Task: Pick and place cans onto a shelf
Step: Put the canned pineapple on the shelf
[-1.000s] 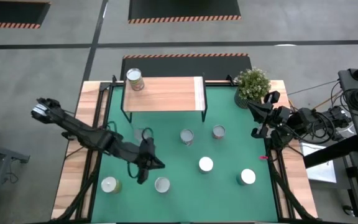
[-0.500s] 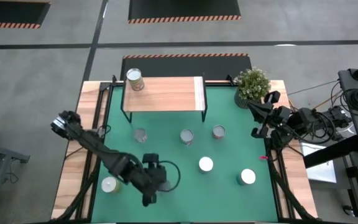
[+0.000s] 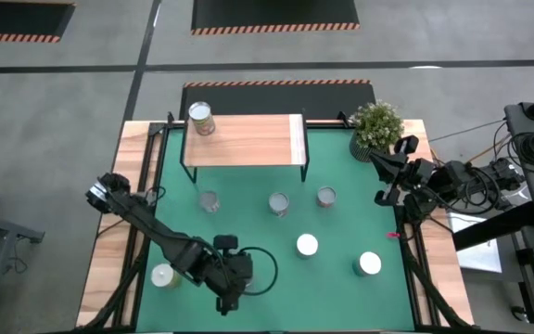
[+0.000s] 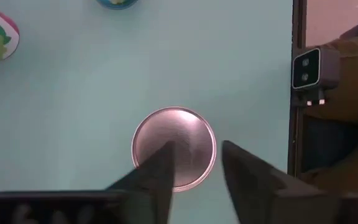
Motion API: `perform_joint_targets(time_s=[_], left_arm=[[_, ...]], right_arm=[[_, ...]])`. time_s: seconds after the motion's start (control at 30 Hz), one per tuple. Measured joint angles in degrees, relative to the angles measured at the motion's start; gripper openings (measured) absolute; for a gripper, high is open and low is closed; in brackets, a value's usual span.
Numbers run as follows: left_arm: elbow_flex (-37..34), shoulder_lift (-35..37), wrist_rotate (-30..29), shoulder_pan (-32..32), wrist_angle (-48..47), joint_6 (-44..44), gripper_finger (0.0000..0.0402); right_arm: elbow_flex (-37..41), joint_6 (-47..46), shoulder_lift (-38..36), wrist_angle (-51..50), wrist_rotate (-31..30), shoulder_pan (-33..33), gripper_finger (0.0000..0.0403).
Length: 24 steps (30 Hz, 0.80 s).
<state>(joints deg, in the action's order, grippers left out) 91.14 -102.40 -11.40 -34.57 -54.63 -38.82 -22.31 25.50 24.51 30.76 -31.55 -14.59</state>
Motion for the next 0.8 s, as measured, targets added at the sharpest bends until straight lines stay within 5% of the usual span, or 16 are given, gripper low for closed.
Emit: perform_joint_targets(time_s=[0.4,0.8], left_arm=[[-1.4,0.0,-6.9,-0.5,1.2,-1.8,0.0334],[-9.1,0.0,-6.0,-1.3,10.0,-2.4,0.0369]], right_arm=[[0.0,0.0,0.0,0.0,0.0,0.0,0.0013],[0.0,0.0,0.0,0.0,0.0,0.0,0.0013]])
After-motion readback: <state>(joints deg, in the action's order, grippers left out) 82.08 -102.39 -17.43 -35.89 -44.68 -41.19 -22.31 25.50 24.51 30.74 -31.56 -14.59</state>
